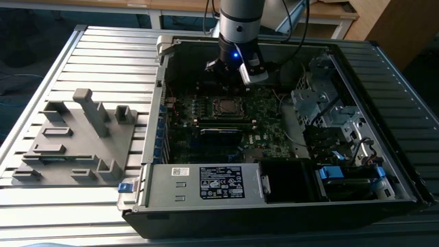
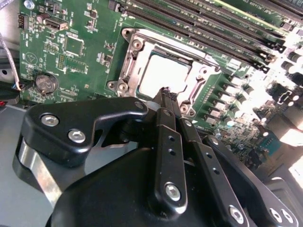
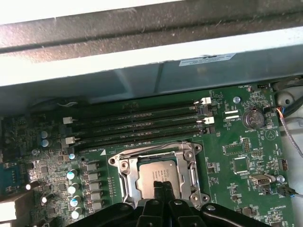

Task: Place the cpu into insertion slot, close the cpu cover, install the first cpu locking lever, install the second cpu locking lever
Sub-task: 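Install the second cpu locking lever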

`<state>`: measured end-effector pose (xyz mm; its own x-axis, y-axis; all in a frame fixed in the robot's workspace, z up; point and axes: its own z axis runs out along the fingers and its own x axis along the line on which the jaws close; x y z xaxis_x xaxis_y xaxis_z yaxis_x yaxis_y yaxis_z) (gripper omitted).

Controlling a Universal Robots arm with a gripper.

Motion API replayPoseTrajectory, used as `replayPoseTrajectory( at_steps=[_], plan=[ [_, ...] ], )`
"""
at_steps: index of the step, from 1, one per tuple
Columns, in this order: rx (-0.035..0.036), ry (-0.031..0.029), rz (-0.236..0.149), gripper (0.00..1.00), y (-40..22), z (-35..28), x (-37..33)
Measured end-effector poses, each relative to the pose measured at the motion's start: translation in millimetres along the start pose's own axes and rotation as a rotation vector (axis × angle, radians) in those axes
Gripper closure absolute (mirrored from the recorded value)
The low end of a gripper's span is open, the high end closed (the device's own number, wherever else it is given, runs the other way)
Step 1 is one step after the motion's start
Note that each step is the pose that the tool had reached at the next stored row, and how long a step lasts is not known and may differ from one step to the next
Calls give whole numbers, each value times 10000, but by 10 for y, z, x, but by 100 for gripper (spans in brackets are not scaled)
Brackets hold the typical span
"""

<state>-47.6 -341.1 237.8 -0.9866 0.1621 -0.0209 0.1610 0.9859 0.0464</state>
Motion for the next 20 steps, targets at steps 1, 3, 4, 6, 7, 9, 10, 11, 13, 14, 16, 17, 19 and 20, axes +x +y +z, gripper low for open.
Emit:
replayPoseTrajectory(
  at_steps=[1, 3, 4, 6, 7, 9, 10, 11, 13, 14, 16, 17, 19, 20],
  plan=[
    [0, 0, 0, 89, -4, 0, -2],
    [-1, 0, 2, 89, -16, 0, -5],
    [0, 0, 2, 89, -25, -1, -8],
    [-1, -1, 2, 89, -41, -1, -13],
    [-1, -1, 2, 89, -49, -1, -16],
    [-2, -1, 3, 89, -66, -2, -21],
    [-1, -1, 2, 89, -76, -2, -24],
    [-1, -1, 1, 89, -86, -3, -27],
    [1, -1, 2, 89, -107, -4, -32],
    [2, -1, 2, 89, -118, -4, -35],
    [3, -1, 2, 89, -138, -5, -41],
    [5, -1, 2, 89, -148, -5, -44],
    [6, -2, 2, 89, -167, -6, -49],
    [5, -3, 2, 89, -171, -5, -50]
  ],
)
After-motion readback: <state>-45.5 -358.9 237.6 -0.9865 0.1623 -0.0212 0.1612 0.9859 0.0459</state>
